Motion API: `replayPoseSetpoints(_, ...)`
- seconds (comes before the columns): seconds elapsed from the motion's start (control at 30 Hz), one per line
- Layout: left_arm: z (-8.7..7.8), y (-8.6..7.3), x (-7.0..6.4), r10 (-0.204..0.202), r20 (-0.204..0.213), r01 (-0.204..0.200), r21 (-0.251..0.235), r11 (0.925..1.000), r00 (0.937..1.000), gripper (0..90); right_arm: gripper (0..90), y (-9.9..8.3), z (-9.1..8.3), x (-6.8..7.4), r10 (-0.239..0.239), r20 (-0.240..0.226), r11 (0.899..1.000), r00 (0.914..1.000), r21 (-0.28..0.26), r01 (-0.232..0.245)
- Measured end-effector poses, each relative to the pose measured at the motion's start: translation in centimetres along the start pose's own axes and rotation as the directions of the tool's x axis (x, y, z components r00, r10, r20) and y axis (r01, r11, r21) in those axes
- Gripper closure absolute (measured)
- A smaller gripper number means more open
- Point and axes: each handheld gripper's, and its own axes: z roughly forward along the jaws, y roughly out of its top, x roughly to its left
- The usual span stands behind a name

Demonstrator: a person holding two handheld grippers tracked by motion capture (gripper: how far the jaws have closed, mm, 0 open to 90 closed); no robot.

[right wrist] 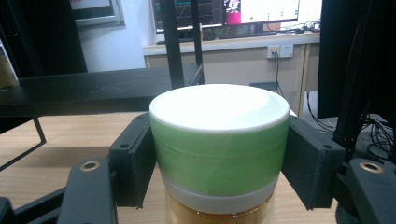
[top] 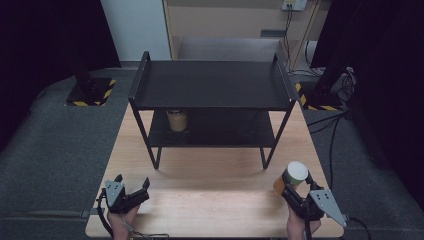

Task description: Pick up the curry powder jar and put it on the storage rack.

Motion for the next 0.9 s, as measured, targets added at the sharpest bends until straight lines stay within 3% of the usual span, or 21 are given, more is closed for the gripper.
replayPoseSetpoints(0.9, -0.1, -0.1, 0.2, -0.014, 0.007, 0.014, -0.002, 0.9999, 0.9999, 0.0, 33.3, 4.5, 3.0, 1.1, -0.024, -0.092, 1.000, 0.9955, 0.000, 0.024)
